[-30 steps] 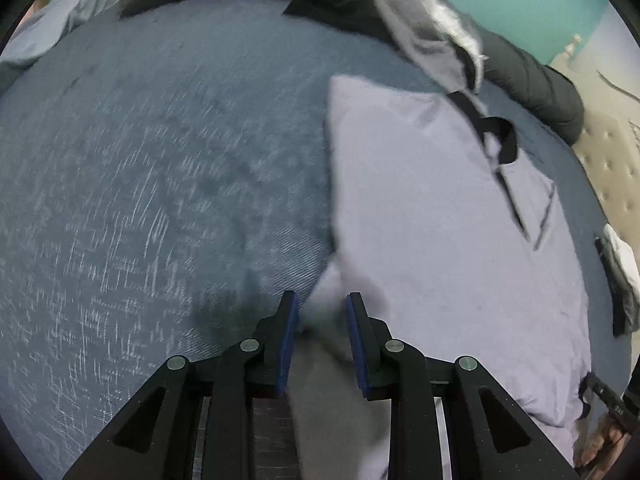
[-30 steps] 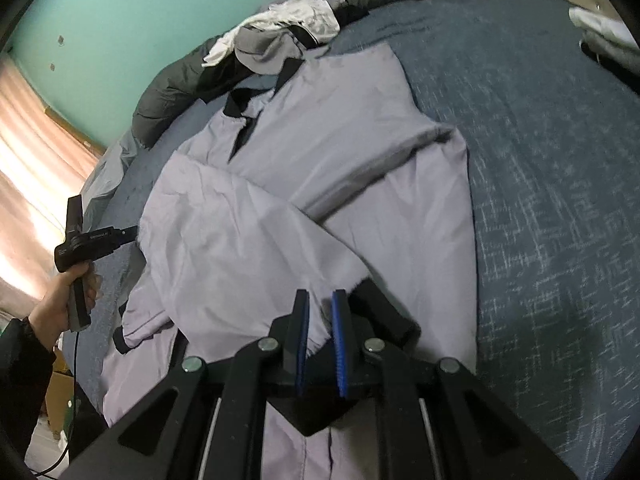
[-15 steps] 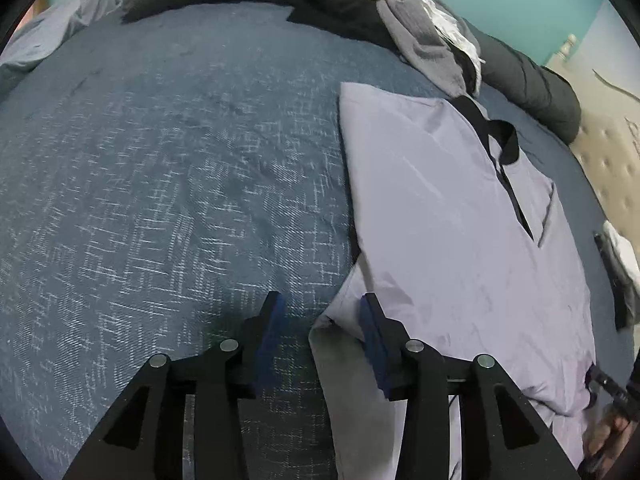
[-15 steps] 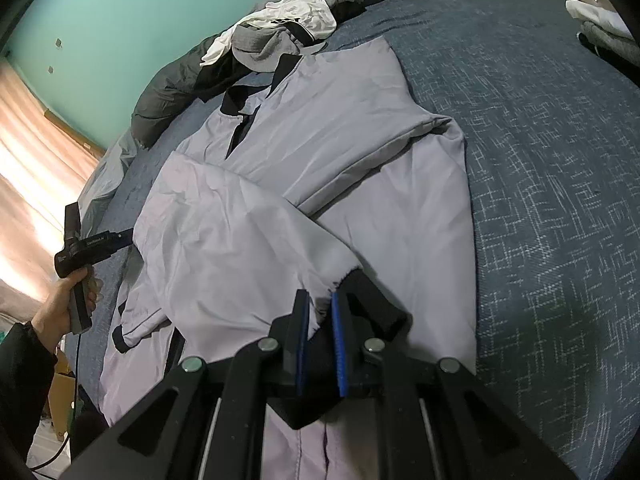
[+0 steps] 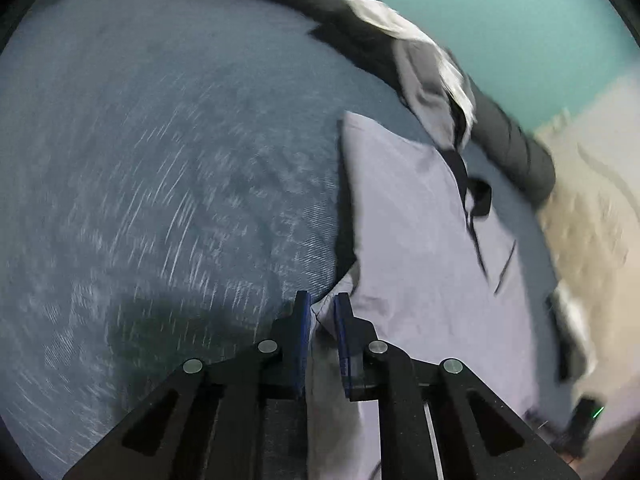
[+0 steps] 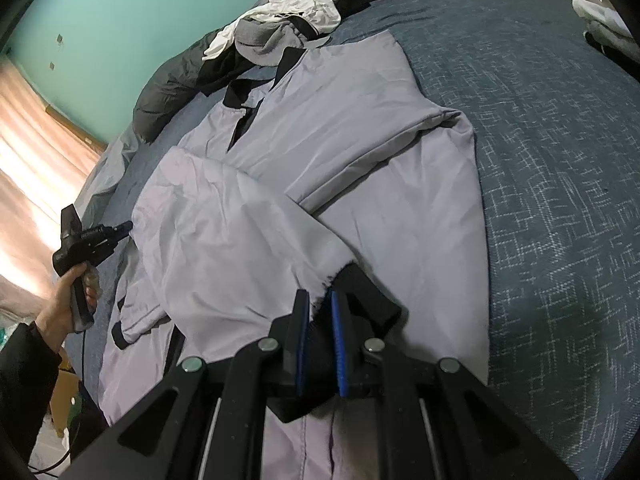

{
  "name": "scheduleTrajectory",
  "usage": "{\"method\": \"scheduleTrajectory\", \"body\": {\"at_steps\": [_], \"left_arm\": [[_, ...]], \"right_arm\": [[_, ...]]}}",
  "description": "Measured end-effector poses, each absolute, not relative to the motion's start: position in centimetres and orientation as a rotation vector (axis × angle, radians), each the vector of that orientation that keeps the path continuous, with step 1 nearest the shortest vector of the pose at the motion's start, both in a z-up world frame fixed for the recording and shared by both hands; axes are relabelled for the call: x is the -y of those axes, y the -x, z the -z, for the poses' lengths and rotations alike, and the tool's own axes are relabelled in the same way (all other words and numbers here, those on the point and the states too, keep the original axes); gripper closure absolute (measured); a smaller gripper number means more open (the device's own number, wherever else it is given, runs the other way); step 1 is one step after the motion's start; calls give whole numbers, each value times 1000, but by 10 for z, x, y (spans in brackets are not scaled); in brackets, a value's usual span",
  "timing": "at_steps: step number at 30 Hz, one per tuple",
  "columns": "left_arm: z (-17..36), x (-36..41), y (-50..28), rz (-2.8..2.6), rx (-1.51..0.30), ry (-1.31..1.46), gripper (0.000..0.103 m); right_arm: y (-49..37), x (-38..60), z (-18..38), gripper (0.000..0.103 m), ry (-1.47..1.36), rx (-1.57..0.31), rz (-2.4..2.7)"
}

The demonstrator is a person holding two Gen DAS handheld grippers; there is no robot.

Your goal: Fold clothes

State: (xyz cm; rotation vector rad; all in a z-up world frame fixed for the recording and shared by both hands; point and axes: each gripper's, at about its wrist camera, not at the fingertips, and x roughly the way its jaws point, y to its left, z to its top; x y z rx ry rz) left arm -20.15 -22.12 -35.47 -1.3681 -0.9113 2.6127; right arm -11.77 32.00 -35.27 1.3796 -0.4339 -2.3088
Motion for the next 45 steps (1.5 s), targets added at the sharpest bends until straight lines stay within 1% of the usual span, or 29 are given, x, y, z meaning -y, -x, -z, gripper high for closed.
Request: {"method": "scheduleTrajectory", "body": {"at_steps": [3, 6, 9, 12, 14, 17, 18, 22, 25, 29, 31, 36, 39, 43, 45], "left_arm": [[365, 226, 199, -2588, 1054, 1355, 90], [370, 225, 198, -2579, 1107, 1368, 89], [368, 221, 207, -2592, 1065, 1394, 87], [360, 217, 213, -2657, 1016, 1417, 87], [351, 218, 211, -2716, 972, 1421, 87], [339, 206, 211, -2780, 797, 1415, 87], [335, 196, 212, -2786, 715, 1405, 87], [332, 158, 221, -2729, 503, 1417, 87], [342, 137, 225, -2680, 419, 1460, 87], [363, 126, 235, -2634, 394, 1568, 87], [366, 126, 234, -2641, 409, 1568, 87], [348, 113, 229, -2680, 326, 1488, 86], [346, 97, 233, -2636, 275, 1481, 86], [365, 81, 234, -2563, 234, 1557, 86], [379, 73, 236, -2522, 195, 1618, 83]], "right_arm": [[117, -318, 354, 92, -1395, 411, 2305], [117, -317, 357, 92, -1418, 394, 2296], [118, -319, 357, 92, -1427, 394, 2296], [118, -324, 350, 92, -1403, 400, 2333], [116, -330, 343, 92, -1350, 439, 2364], [117, -333, 335, 92, -1286, 485, 2383], [118, -330, 336, 92, -1288, 479, 2373], [123, -314, 346, 92, -1346, 422, 2333], [123, -312, 358, 92, -1427, 382, 2324], [119, -321, 361, 94, -1458, 414, 2319], [117, -326, 360, 94, -1463, 432, 2321], [113, -327, 335, 94, -1303, 465, 2353], [116, -317, 337, 93, -1302, 452, 2325], [118, -309, 350, 93, -1372, 416, 2298], [117, -312, 353, 93, -1395, 415, 2294]]}}
